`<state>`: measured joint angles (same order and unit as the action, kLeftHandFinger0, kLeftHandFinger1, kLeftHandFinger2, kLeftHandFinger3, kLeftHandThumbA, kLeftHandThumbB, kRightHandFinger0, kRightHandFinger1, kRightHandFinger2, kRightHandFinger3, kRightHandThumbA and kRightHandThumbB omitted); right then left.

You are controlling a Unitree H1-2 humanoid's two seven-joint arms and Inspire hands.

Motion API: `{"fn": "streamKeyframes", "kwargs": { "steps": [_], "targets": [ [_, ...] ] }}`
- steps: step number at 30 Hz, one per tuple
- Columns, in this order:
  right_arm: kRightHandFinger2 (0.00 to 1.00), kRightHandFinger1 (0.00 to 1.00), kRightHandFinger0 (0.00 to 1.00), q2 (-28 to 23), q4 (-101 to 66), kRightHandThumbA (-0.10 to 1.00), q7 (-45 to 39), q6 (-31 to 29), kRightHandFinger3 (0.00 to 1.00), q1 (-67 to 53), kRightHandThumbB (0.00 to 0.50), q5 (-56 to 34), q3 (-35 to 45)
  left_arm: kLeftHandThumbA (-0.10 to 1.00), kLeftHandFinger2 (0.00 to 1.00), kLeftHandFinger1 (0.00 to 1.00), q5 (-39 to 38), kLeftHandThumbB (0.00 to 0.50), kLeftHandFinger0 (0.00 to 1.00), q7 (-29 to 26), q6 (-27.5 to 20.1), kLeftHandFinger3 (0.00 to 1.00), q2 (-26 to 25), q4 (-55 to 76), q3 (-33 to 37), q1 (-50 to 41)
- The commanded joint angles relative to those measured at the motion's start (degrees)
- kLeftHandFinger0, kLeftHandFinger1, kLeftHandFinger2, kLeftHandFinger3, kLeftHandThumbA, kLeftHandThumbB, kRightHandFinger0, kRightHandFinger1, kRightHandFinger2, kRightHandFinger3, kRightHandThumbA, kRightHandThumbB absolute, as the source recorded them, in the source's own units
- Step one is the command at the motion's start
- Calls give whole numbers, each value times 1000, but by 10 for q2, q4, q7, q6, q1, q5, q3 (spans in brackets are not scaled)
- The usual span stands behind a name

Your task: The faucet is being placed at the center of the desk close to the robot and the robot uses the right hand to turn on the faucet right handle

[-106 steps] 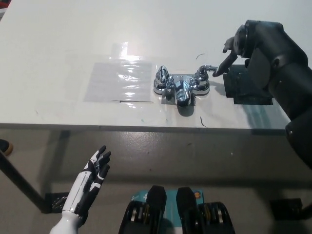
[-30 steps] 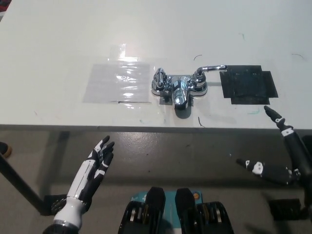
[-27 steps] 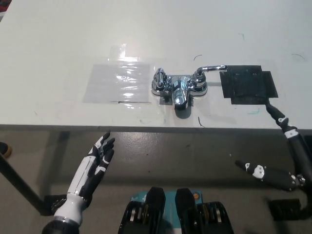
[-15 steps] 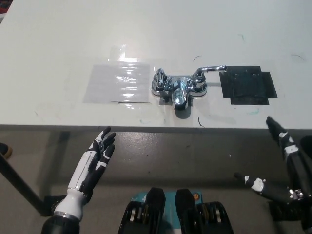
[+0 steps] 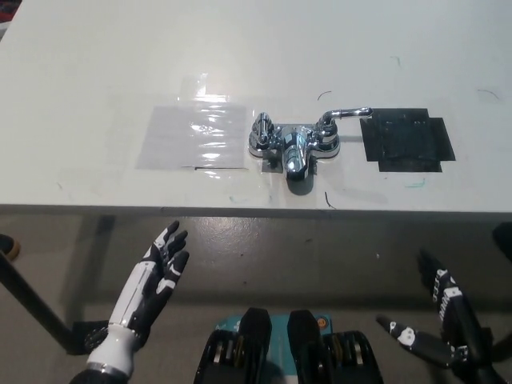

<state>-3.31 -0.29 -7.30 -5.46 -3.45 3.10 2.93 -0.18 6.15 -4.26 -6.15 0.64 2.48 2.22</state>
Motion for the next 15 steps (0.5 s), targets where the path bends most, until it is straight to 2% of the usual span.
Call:
{"fn": "streamKeyframes", "kwargs": {
  "steps": [1, 4, 15],
  "targets": [
    [1000, 1000, 1000, 10, -7, 896, 12, -84, 1000, -20, 134, -37, 8, 812, 1000, 1000, -12, 75, 1000, 12, -19, 1000, -4, 30, 2, -14],
    [1000, 1000, 1000, 11, -9, 919, 11, -87, 1000, -26, 151, -39, 7, 804, 1000, 1000, -15, 63, 1000, 13, -25, 1000, -5, 27, 2, -19],
    [1000, 1000, 1000, 18, -28, 915, 1, -84, 1000, -58, 108, -61, -4, 834, 1000, 1000, -14, 97, 1000, 11, -18, 1000, -11, 45, 1, -57]
  ]
}}
